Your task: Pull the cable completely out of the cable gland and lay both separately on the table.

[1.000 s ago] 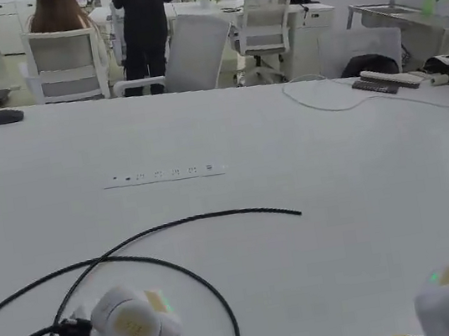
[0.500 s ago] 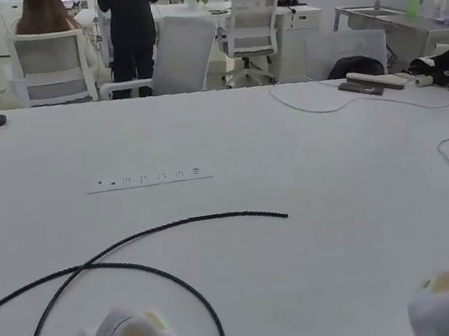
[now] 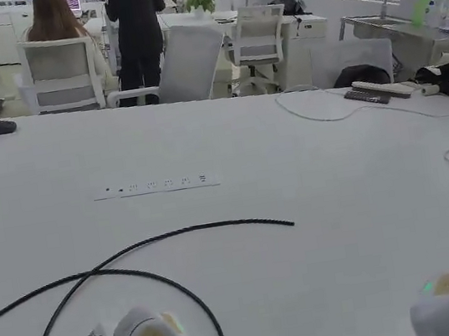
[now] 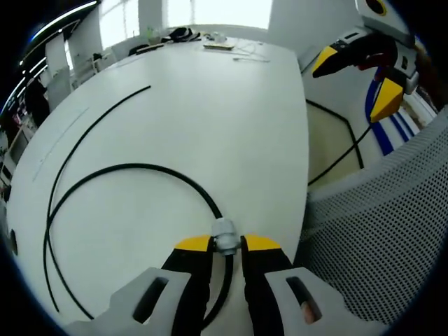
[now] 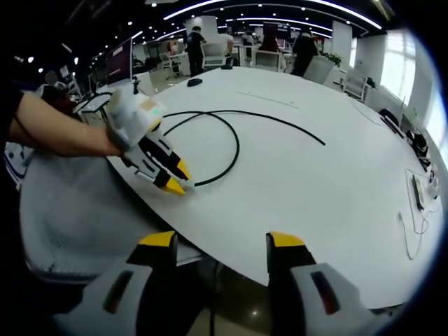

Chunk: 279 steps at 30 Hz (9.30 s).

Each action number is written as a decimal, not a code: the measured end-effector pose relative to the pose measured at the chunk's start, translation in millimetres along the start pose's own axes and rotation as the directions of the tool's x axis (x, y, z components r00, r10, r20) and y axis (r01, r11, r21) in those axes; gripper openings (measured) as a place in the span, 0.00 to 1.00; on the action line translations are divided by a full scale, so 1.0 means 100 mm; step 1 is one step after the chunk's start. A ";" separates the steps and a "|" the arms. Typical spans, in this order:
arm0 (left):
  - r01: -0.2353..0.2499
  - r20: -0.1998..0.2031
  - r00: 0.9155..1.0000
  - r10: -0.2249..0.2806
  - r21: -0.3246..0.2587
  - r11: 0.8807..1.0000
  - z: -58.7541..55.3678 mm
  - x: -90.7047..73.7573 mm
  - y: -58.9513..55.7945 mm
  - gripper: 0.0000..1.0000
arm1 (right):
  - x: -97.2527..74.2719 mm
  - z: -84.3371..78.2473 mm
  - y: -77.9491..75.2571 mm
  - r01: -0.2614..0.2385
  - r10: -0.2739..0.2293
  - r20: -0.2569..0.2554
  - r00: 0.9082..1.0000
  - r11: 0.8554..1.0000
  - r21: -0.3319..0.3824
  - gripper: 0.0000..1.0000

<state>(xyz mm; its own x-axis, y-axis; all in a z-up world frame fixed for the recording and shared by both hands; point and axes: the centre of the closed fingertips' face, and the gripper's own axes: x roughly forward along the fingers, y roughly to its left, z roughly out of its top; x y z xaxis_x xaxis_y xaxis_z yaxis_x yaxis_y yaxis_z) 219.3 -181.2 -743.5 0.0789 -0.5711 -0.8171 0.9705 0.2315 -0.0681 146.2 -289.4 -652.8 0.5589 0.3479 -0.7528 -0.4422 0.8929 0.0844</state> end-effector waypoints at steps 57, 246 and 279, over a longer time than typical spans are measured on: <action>0.077 0.124 0.982 -0.143 0.428 0.901 -0.20 -2.34 -0.65 0.17 | 0.18 1.19 2.38 -0.778 0.734 -0.258 0.628 0.585 -0.229 0.27; -0.083 0.171 0.984 0.051 0.184 0.980 -0.28 -2.25 -0.35 0.16 | 0.47 1.18 1.96 -0.199 0.272 -0.013 0.962 0.672 -0.714 0.03; -0.156 0.132 0.981 0.142 0.103 0.982 -0.47 -2.32 0.01 0.16 | 0.50 0.88 1.04 -0.125 0.139 -0.024 0.990 0.784 -0.608 0.02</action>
<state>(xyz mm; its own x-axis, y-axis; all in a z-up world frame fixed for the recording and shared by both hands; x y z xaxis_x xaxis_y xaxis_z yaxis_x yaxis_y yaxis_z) 191.0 -11.9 -580.6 0.2453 -0.6315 -0.7355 0.9645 0.2353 0.1197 189.3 -153.8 -624.2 0.4749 0.4614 -0.7494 -0.8431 0.4828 -0.2370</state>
